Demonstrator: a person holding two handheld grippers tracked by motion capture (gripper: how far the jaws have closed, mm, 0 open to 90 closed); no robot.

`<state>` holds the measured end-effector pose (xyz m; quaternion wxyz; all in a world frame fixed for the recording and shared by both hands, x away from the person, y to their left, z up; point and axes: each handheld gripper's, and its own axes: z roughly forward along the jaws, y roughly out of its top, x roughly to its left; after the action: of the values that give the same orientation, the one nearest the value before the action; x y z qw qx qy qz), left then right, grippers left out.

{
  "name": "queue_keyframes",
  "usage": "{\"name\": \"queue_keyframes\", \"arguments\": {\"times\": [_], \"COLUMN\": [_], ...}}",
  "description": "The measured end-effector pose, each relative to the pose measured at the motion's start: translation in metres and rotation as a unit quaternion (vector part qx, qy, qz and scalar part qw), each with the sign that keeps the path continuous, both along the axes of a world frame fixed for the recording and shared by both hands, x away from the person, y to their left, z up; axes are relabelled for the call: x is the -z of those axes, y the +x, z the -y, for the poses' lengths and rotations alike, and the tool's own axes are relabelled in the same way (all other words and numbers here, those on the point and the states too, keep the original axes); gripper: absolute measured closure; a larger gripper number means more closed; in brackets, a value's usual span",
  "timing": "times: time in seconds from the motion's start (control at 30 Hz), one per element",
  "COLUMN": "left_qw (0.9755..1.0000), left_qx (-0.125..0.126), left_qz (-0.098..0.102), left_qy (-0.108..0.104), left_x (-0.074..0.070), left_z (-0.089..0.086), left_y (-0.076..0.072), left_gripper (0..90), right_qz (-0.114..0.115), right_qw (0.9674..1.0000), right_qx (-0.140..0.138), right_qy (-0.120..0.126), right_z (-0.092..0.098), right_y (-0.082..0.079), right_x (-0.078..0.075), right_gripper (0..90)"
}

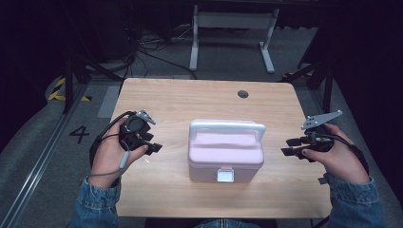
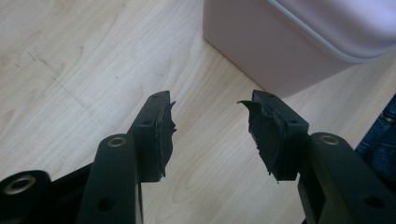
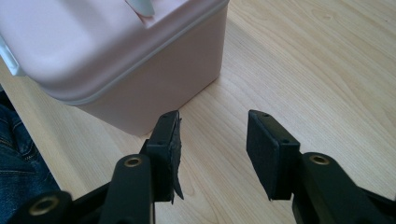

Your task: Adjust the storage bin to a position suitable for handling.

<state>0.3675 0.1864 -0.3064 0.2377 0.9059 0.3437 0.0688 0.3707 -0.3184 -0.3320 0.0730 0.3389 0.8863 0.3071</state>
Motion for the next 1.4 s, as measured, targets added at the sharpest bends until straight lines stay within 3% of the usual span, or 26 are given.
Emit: {"name": "queue_keyframes", "arguments": {"times": [0.3, 0.43, 0.63, 0.73, 0.83, 0.93, 1.13, 1.3, 1.4], "left_qw": [0.9987, 0.9973, 0.9943, 0.9909, 0.9894, 0.9852, 0.9841, 0.9819, 0.9839], "left_qx": [0.032, 0.051, 0.081, 0.093, 0.102, 0.124, 0.134, 0.142, 0.128], "left_qz": [0.030, 0.044, 0.060, 0.077, 0.079, 0.090, 0.088, 0.098, 0.097], "left_qy": [-0.026, -0.028, -0.034, -0.059, -0.066, -0.076, -0.078, -0.077, -0.078], "left_x": [-0.017, -0.021, -0.020, -0.022, -0.022, -0.017, -0.011, -0.004, 0.000], "left_z": [0.022, 0.033, 0.047, 0.054, 0.059, 0.070, 0.083, 0.096, 0.101], "left_y": [-0.002, 0.001, 0.007, 0.011, 0.013, 0.017, 0.024, 0.030, 0.033], "left_gripper": [34.0, 31.6, 33.8, 34.9, 34.1, 32.3, 33.0, 40.7, 46.3], "right_qz": [-0.001, -0.005, -0.005, -0.007, -0.006, -0.007, -0.004, -0.005, -0.005], "right_qw": [0.9999, 0.9998, 0.9995, 0.9994, 0.9994, 0.9994, 0.9996, 0.9997, 0.9997], "right_qx": [0.016, 0.021, 0.031, 0.035, 0.035, 0.034, 0.027, 0.024, 0.024], "right_qy": [0.001, 0.001, -0.001, -0.001, -0.001, 0.001, 0.006, 0.004, 0.005], "right_z": [0.007, 0.010, 0.015, 0.016, 0.017, 0.017, 0.015, 0.013, 0.013], "right_y": [-0.006, -0.010, -0.014, -0.015, -0.016, -0.017, -0.018, -0.017, -0.017], "right_x": [0.000, 0.001, 0.002, 0.003, 0.003, 0.003, 0.002, 0.003, 0.003], "right_gripper": [55.7, 55.4, 55.2, 55.1, 55.0, 54.7, 54.4, 54.4, 54.3]}}
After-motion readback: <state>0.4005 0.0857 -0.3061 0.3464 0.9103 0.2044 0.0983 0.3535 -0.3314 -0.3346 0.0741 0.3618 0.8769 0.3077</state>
